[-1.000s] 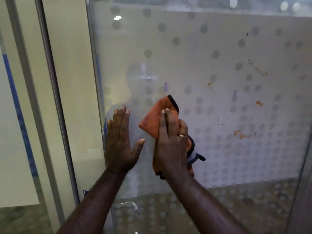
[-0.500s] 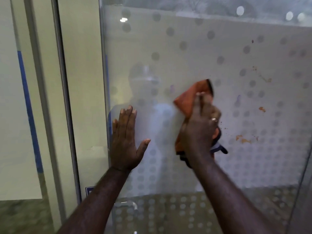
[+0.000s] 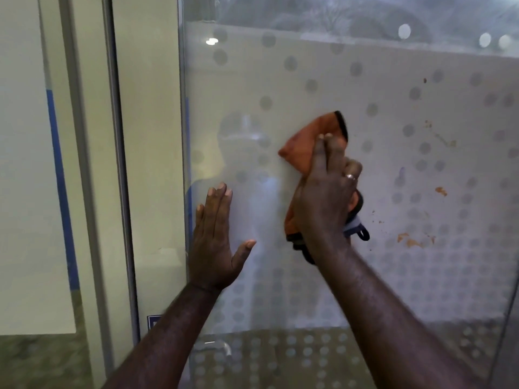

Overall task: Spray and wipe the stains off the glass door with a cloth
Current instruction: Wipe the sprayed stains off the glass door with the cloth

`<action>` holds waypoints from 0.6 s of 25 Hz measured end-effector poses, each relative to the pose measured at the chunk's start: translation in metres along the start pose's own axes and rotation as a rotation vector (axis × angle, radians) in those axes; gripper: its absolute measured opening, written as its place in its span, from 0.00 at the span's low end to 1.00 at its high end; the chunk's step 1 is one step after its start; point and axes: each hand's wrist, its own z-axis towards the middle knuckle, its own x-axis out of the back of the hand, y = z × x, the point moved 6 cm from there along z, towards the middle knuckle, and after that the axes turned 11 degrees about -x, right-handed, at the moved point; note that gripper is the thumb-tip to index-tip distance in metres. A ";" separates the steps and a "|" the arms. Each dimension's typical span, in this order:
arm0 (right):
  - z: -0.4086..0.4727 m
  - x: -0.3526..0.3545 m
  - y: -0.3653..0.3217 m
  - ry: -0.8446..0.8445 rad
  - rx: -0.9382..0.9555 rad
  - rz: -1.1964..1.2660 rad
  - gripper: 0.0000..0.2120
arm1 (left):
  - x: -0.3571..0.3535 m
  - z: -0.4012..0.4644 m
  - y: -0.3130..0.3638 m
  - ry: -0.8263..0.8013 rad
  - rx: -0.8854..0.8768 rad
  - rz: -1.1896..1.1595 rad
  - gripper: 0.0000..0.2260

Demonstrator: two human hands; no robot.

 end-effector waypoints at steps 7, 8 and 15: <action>0.008 0.000 -0.027 -0.030 0.394 -0.055 0.28 | 0.001 0.000 0.000 0.028 0.009 -0.033 0.36; 0.017 0.002 -0.011 -0.011 0.311 -0.061 0.28 | 0.002 0.000 0.000 0.030 0.009 -0.033 0.36; -0.076 -0.011 -0.016 -0.067 0.313 0.030 0.32 | 0.002 0.000 0.001 0.035 0.000 -0.045 0.37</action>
